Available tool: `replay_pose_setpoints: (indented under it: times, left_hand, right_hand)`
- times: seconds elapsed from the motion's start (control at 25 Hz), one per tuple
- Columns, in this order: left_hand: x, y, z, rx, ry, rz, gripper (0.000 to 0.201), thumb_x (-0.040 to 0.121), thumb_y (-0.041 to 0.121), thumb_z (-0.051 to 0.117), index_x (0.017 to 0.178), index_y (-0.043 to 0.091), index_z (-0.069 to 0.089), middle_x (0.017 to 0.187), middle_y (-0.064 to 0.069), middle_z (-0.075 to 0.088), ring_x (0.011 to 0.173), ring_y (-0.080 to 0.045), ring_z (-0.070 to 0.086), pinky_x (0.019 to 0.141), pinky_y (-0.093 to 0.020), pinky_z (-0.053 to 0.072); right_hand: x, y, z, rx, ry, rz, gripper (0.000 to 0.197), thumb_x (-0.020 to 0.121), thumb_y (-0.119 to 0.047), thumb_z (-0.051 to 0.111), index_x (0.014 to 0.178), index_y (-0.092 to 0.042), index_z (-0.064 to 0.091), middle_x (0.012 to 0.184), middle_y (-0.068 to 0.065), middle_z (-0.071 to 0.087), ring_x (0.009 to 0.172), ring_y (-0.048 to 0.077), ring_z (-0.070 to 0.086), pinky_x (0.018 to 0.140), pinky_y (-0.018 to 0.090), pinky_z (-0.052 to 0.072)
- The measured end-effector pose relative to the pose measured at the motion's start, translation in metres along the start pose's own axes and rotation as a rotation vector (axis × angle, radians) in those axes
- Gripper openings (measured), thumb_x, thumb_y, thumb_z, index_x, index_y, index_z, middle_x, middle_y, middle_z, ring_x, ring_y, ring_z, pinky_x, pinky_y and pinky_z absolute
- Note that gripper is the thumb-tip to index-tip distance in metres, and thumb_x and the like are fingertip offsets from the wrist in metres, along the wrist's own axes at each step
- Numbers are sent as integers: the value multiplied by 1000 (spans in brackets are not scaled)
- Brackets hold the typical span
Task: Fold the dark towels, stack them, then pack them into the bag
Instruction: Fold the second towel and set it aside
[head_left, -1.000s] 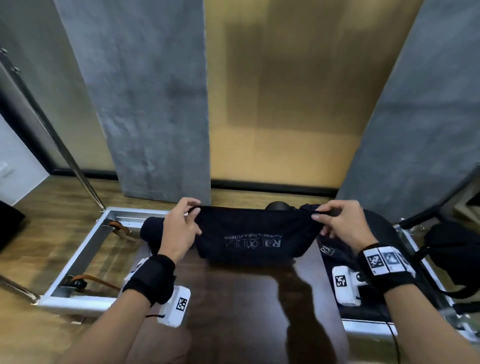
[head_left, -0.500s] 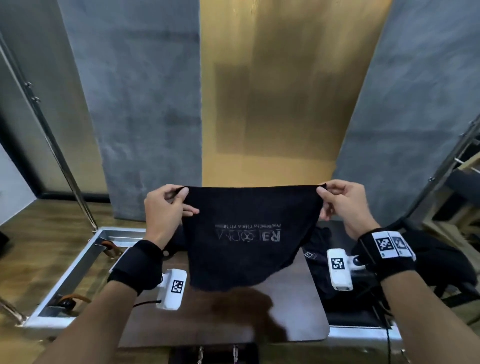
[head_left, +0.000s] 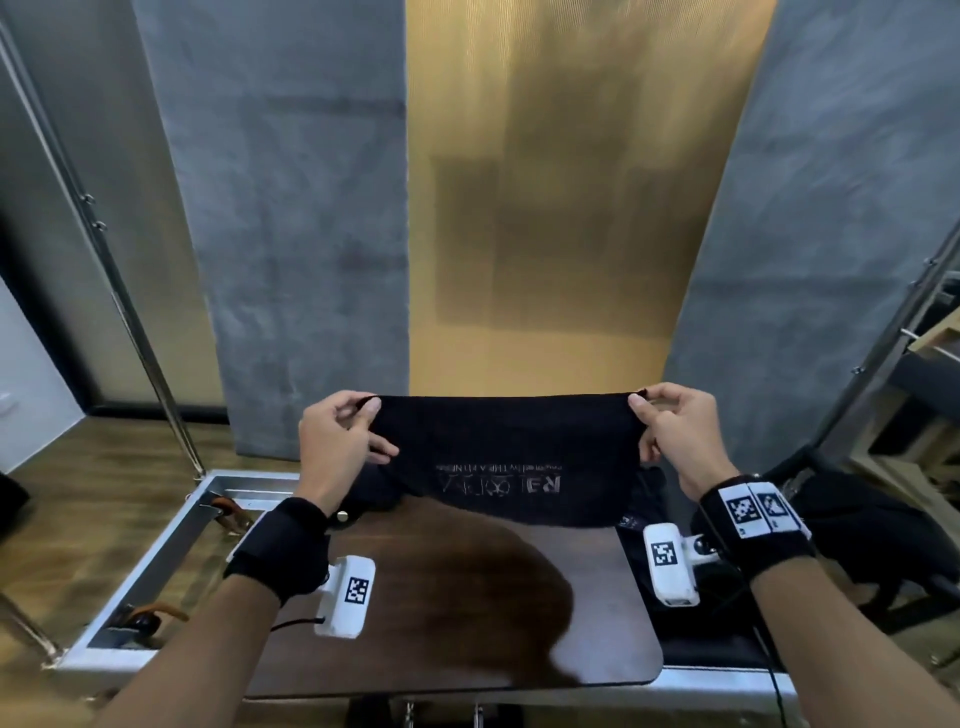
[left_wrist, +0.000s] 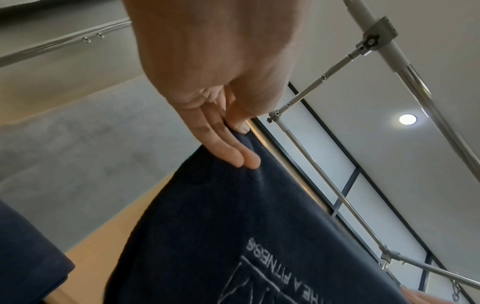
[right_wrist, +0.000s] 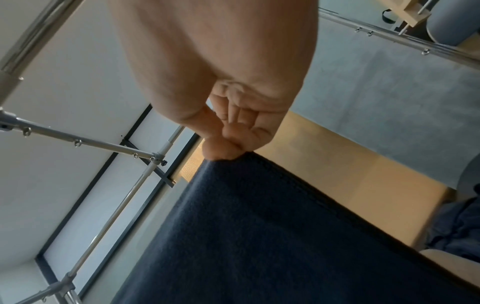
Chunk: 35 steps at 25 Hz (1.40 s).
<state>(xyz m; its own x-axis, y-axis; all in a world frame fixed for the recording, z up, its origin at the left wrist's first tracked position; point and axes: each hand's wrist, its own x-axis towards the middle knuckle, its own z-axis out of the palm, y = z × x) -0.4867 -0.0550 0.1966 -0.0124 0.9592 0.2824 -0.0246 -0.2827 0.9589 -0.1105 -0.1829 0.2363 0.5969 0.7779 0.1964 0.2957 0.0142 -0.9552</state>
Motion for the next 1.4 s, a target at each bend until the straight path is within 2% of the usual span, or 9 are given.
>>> replay_pose_setpoints:
  times: [0.16, 0.32, 0.48, 0.56, 0.64, 0.72, 1.0, 1.24, 1.4]
  left_hand:
    - [-2, 7, -4, -105, 57, -18, 13, 101, 11, 71, 99, -2, 67, 74, -17, 69, 57, -31, 75, 46, -34, 60]
    - [-2, 8, -10, -121, 79, 12, 11, 99, 17, 74, 95, 8, 70, 70, -7, 71, 57, -31, 75, 45, -33, 59]
    - [2, -8, -10, -59, 72, -34, 14, 102, 24, 71, 92, 14, 69, 82, -7, 74, 58, -38, 75, 46, -40, 61]
    - [4, -20, -9, -38, 30, -90, 14, 105, 22, 66, 94, 13, 66, 95, -11, 72, 66, -40, 78, 52, -44, 64]
    - [8, -29, -5, -37, 1, -113, 15, 107, 16, 61, 95, 7, 63, 103, -13, 68, 81, -37, 80, 60, -43, 66]
    - [17, -29, 1, -65, 12, -89, 14, 107, 11, 60, 95, 4, 62, 101, -11, 68, 90, -34, 80, 67, -40, 67]
    - [9, -32, -1, -110, 47, -20, 12, 103, 10, 67, 97, 0, 68, 90, -22, 74, 81, -31, 80, 72, -35, 66]
    - [-91, -135, -33, 32, -5, -331, 14, 101, 10, 69, 91, 1, 72, 81, -9, 77, 77, -33, 78, 67, -35, 66]
    - [-151, -198, -55, 419, -177, -584, 43, 101, 36, 70, 71, 6, 72, 62, -3, 73, 57, -23, 74, 62, -48, 65]
  right_hand:
    - [-6, -10, -3, 44, -8, -7, 16, 98, -14, 71, 98, 1, 66, 54, 7, 53, 36, 23, 48, 37, 26, 34]
    - [-10, -13, -9, 100, -19, -54, 18, 97, -15, 72, 93, 2, 67, 54, 12, 49, 34, 23, 42, 37, 24, 31]
    - [-4, -6, -3, 128, -21, -55, 19, 96, -16, 73, 89, 2, 68, 49, 11, 49, 32, 21, 41, 38, 21, 35]
    - [-1, 0, 8, 129, -46, 4, 16, 97, -13, 72, 90, 0, 67, 63, 17, 59, 40, 24, 57, 41, 24, 43]
    - [4, 4, 18, 132, -80, 58, 12, 100, -9, 68, 92, 0, 66, 82, 20, 70, 63, 29, 76, 48, 23, 53]
    - [12, 5, 24, 146, -82, 55, 11, 102, -8, 64, 95, 1, 65, 96, 23, 74, 82, 30, 79, 58, 24, 58]
    - [6, 21, 20, 295, -50, -25, 9, 98, 0, 66, 90, 0, 70, 90, 20, 75, 88, 35, 78, 84, 36, 64]
    - [-87, 133, 21, 190, -108, 239, 15, 93, 8, 66, 88, 4, 79, 92, 19, 78, 94, 34, 75, 86, 35, 63]
    - [-149, 208, 21, -78, -254, 561, 25, 93, 6, 68, 72, 0, 80, 81, 11, 79, 85, 30, 75, 70, 34, 62]
